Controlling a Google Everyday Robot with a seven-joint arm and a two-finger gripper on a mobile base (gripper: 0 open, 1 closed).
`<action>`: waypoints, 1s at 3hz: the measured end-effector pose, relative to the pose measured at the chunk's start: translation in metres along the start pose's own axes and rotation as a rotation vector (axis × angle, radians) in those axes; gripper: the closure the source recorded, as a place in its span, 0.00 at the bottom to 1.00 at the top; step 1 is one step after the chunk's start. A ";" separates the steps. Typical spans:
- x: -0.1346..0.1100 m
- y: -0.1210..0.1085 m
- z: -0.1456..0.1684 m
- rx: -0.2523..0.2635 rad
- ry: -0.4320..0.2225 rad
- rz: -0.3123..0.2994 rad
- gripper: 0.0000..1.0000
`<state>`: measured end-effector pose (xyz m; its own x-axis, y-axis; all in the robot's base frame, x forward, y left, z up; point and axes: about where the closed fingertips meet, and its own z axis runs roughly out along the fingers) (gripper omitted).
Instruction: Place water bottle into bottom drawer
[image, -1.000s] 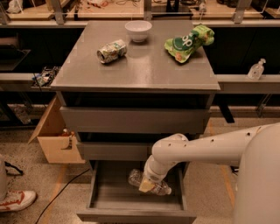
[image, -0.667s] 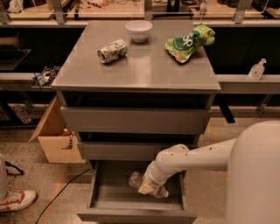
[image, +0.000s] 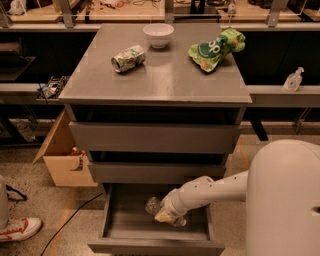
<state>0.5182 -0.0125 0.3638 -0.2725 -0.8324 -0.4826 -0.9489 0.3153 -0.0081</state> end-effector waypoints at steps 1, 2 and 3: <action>-0.005 -0.008 0.012 0.010 -0.007 -0.070 1.00; -0.008 -0.022 0.033 0.027 0.004 -0.177 1.00; -0.002 -0.031 0.049 0.033 0.023 -0.213 1.00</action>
Offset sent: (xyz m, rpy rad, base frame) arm 0.0427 0.0204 -0.0343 -0.0628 -0.1597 0.2087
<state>0.5555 0.0015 0.3223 -0.0705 -0.8919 -0.4466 -0.9799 0.1457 -0.1362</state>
